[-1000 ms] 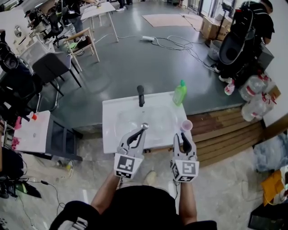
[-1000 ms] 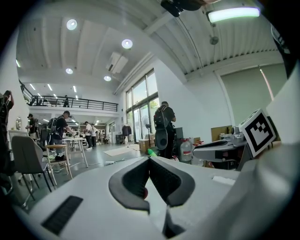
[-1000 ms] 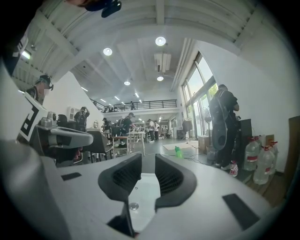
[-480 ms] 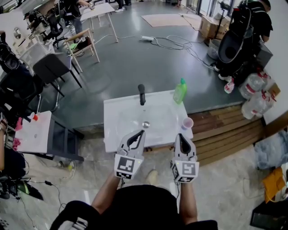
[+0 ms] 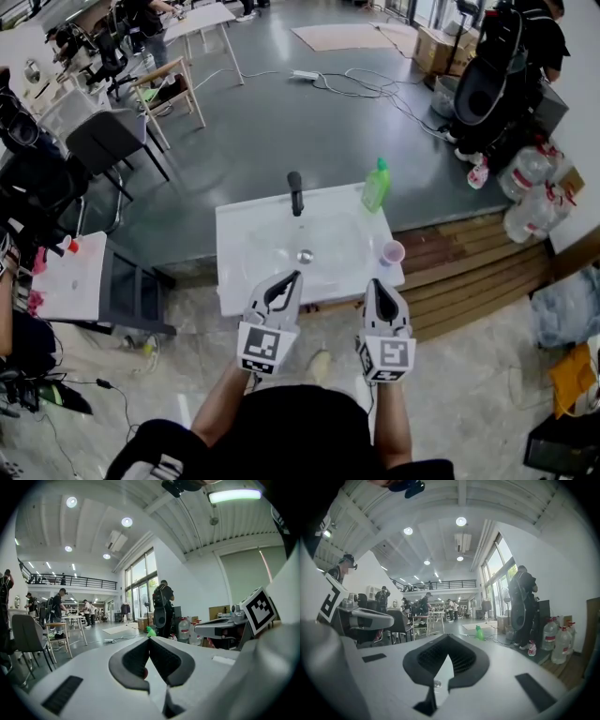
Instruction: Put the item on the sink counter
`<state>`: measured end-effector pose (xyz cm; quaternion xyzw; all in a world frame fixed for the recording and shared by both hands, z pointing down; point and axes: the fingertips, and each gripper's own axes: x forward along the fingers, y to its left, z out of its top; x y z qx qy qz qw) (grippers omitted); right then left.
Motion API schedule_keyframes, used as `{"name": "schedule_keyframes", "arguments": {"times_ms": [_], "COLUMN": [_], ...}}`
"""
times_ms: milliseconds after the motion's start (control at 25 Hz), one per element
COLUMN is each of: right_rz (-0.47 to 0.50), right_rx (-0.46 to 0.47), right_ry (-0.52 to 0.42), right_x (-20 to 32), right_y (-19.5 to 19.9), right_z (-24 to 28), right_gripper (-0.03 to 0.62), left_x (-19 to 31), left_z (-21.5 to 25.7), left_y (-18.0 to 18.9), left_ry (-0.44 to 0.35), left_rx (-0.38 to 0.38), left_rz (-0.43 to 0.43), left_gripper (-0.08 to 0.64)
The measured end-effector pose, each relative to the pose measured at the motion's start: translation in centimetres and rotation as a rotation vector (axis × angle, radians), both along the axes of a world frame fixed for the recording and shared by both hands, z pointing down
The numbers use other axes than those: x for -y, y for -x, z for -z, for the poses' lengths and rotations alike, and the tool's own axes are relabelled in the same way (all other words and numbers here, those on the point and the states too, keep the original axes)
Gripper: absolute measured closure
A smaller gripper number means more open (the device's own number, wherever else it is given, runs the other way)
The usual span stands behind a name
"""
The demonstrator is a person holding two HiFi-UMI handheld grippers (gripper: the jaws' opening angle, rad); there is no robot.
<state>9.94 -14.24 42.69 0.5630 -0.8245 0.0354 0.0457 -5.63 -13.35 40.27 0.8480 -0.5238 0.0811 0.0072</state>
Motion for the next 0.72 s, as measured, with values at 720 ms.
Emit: {"name": "schedule_keyframes", "arguments": {"times_ms": [720], "right_rz": [0.002], "right_rx": [0.010], "right_ry": [-0.017], "right_x": [0.37], "right_y": [0.53], "right_z": [0.01], "right_gripper": [0.594], "left_x": [0.14], "left_z": [-0.29], "left_y": [0.91], "left_ry": [0.002], "left_rx": [-0.002], "left_rz": [0.005], "left_gripper": [0.558]}}
